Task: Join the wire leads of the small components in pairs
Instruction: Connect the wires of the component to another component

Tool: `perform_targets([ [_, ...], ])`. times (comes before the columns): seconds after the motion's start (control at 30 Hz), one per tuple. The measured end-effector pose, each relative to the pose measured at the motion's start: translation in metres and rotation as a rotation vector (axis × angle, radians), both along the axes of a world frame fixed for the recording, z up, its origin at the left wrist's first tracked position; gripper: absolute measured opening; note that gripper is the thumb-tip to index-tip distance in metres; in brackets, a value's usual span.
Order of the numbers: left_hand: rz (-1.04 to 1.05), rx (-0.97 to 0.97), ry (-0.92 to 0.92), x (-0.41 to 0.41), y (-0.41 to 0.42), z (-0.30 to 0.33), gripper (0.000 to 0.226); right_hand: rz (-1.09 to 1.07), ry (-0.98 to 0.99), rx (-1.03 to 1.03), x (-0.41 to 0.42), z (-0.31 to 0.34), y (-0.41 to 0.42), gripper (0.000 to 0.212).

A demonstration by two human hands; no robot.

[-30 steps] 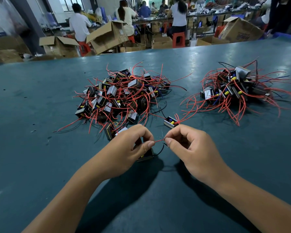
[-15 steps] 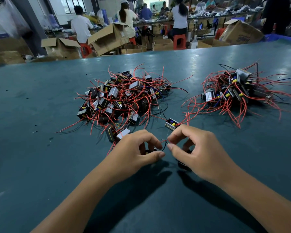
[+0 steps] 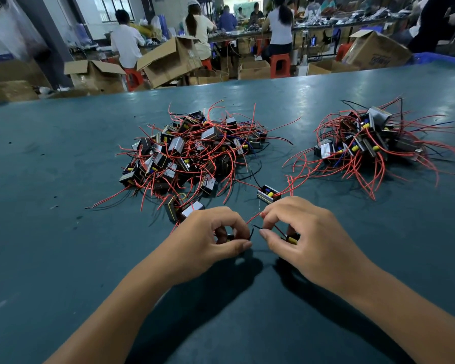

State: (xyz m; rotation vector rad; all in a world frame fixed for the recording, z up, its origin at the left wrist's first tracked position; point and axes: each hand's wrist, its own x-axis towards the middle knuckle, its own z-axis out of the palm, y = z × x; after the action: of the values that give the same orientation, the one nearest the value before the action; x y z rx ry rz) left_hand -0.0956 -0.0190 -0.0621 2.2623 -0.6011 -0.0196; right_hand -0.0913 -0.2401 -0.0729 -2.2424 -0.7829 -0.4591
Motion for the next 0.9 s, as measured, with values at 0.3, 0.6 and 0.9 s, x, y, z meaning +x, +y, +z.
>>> perform_targets([
  [0.3, -0.002, 0.038, -0.092, 0.003, 0.013, 0.007, 0.01, 0.136, 0.186, -0.003, 0.012, 0.015, -0.021, 0.013],
  [0.6, -0.041, 0.063, -0.112, 0.001, 0.007, 0.006, 0.009, 0.115, 0.07, -0.03, 0.005, 0.01, -0.011, 0.014],
  [0.9, -0.033, 0.057, -0.111, 0.001, 0.007, 0.005, 0.009, 0.089, -0.011, -0.053, -0.001, 0.011, -0.002, 0.011],
])
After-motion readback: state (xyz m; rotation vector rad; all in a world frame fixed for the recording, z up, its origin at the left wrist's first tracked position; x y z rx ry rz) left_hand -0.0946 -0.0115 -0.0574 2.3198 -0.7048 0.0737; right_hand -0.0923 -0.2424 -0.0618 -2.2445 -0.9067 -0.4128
